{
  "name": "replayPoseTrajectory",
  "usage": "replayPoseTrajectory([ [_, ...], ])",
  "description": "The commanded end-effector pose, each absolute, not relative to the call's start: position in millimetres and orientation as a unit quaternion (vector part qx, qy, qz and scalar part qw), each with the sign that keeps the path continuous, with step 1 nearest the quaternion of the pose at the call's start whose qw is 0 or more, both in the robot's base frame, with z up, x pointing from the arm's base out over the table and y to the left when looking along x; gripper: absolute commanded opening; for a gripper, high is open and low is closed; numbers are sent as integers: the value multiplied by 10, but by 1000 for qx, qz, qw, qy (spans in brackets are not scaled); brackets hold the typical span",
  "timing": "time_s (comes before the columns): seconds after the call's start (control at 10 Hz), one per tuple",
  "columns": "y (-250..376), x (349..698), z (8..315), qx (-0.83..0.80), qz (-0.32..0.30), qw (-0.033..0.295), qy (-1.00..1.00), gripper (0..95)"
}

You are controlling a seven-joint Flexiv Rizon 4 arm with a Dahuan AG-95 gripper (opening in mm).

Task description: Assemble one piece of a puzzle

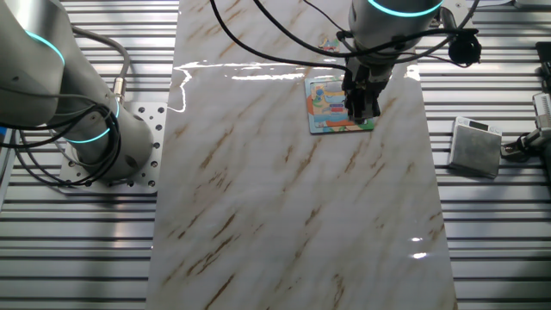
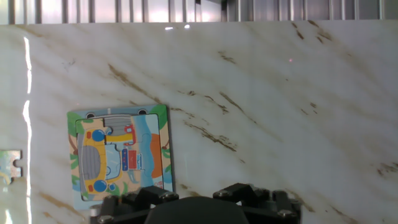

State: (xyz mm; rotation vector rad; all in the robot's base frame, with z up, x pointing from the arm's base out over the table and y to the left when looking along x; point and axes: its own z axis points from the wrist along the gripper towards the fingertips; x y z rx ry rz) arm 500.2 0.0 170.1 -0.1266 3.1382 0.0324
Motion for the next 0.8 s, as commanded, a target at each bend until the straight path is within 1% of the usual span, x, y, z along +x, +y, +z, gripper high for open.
replayPoseTrajectory([
  [0.1, 0, 5000, 1700, -40, 10, 0, 999, 0],
  [0.8, 0, 5000, 1700, -98, 7, -1, 995, 0],
])
